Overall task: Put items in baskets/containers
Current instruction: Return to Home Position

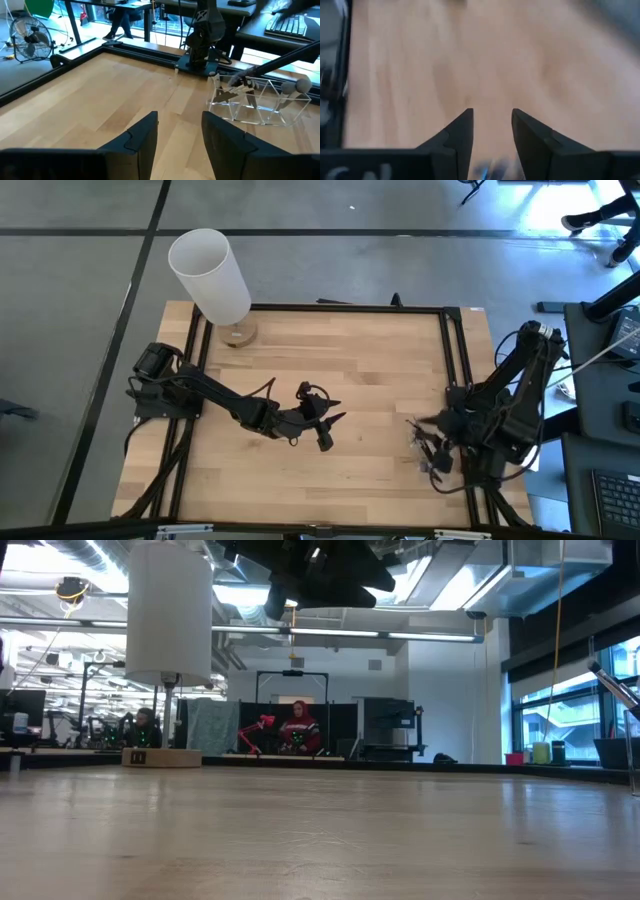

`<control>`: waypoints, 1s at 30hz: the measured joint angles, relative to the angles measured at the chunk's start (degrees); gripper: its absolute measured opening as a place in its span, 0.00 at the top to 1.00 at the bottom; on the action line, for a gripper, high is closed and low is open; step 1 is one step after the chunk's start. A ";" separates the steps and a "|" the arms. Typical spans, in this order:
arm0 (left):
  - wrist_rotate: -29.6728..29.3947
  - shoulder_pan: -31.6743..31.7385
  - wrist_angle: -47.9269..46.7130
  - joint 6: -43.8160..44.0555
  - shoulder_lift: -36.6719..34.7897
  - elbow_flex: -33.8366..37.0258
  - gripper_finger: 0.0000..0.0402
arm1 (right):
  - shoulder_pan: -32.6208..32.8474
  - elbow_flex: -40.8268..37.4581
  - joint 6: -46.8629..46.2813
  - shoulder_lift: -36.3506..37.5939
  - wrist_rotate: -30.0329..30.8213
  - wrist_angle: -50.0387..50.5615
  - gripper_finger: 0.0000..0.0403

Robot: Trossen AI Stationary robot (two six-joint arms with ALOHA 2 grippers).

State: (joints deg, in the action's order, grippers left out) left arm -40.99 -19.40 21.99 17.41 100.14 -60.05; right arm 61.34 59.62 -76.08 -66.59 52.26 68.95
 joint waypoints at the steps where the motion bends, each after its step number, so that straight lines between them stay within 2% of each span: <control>1: -0.01 0.00 0.02 0.00 0.00 0.00 0.63 | -0.01 0.98 2.02 0.00 4.81 1.10 0.67; 3: -0.05 0.00 0.34 -0.51 0.00 0.00 0.63 | -0.81 1.78 6.32 0.04 14.70 1.83 0.67; 5: -0.48 0.00 0.50 -2.59 -0.16 0.00 0.63 | -3.86 1.83 9.55 0.58 19.55 1.87 0.67; 11: -1.19 0.60 -1.15 -10.38 -1.20 0.00 0.65 | -16.93 -1.29 15.26 3.54 12.17 -1.13 0.71; 15: -1.03 3.05 -3.29 -15.93 -1.18 0.00 0.66 | -25.58 -6.92 29.00 5.90 5.78 -16.75 0.72; 18: 1.79 6.62 -7.64 -15.46 -1.19 0.02 0.67 | -33.50 -11.81 46.94 6.36 -2.86 -36.68 0.72; 22: 6.60 13.33 -9.37 -15.21 -1.16 0.50 0.68 | -45.49 -16.21 66.60 6.05 -24.33 -60.69 0.72; 24: 11.88 16.92 -9.67 -15.28 -1.11 0.63 0.69 | -51.39 -16.63 71.45 5.95 -32.35 -65.54 0.72; 27: 20.14 21.54 -8.85 -17.54 -1.14 0.63 0.70 | -60.18 -16.66 76.04 5.95 -40.26 -67.74 0.72; 30: 24.97 25.05 -8.47 -19.14 -1.14 0.63 0.72 | -68.57 -16.68 78.08 5.21 -49.49 -69.16 0.72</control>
State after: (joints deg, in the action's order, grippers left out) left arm -16.02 5.65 13.52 -1.73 99.00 -59.42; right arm -7.22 42.94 2.00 -61.38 2.77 -0.21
